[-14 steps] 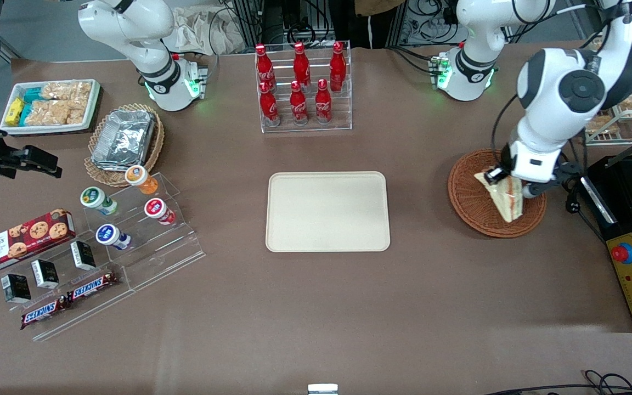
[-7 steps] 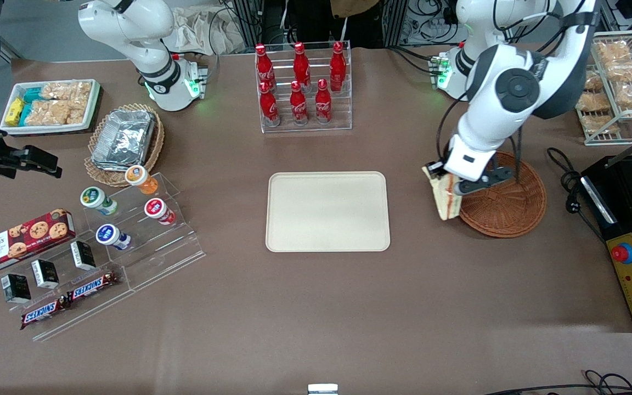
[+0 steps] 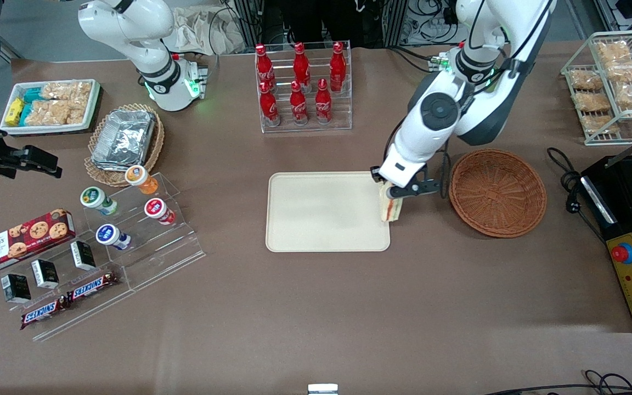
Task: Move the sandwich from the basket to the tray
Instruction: 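Carry the sandwich with the left gripper over the cream tray, then lower the sandwich onto the tray and open the left gripper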
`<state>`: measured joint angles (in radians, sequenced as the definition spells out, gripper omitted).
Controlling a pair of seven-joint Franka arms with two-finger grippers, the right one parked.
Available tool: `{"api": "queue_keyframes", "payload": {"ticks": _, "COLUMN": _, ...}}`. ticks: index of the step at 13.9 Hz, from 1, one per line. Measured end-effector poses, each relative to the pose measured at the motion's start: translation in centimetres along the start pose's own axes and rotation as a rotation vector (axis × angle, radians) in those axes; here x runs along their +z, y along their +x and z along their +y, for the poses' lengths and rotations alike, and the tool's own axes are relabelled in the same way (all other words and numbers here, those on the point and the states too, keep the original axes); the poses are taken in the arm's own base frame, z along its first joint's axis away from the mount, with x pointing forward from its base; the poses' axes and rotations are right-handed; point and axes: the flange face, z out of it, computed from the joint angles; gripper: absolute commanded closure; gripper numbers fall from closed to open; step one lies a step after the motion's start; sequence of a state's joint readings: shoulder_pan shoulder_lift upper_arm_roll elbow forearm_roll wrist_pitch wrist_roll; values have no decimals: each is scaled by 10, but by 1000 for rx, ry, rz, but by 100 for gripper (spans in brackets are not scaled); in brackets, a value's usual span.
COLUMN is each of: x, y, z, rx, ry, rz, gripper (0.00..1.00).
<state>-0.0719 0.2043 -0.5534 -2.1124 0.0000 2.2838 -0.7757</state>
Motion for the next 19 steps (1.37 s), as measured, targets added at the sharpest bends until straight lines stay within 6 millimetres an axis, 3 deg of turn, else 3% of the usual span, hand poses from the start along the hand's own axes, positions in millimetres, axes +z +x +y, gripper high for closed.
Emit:
{"api": "queue_keyframes", "payload": {"ticks": 5, "x": 61, "y": -2, "z": 23, "rx": 88, "ry": 80, "rz": -2, "gripper": 71}}
{"api": "queue_keyframes", "payload": {"ticks": 8, "x": 93, "y": 2, "z": 25, "rx": 86, "ry": 133, "rz": 12, "gripper": 71}}
{"api": "queue_keyframes", "payload": {"ticks": 13, "x": 118, "y": -6, "z": 47, "rx": 88, "ry": 143, "rz": 9, "gripper": 69}}
{"api": "queue_keyframes", "payload": {"ticks": 15, "x": 119, "y": -5, "z": 49, "rx": 86, "ry": 141, "rz": 7, "gripper": 52}}
{"api": "queue_keyframes", "payload": {"ticks": 17, "x": 120, "y": -4, "z": 48, "rx": 84, "ry": 143, "rz": 7, "gripper": 0}}
{"api": "queue_keyframes", "payload": {"ticks": 19, "x": 120, "y": -2, "z": 46, "rx": 76, "ry": 146, "rz": 8, "gripper": 0}}
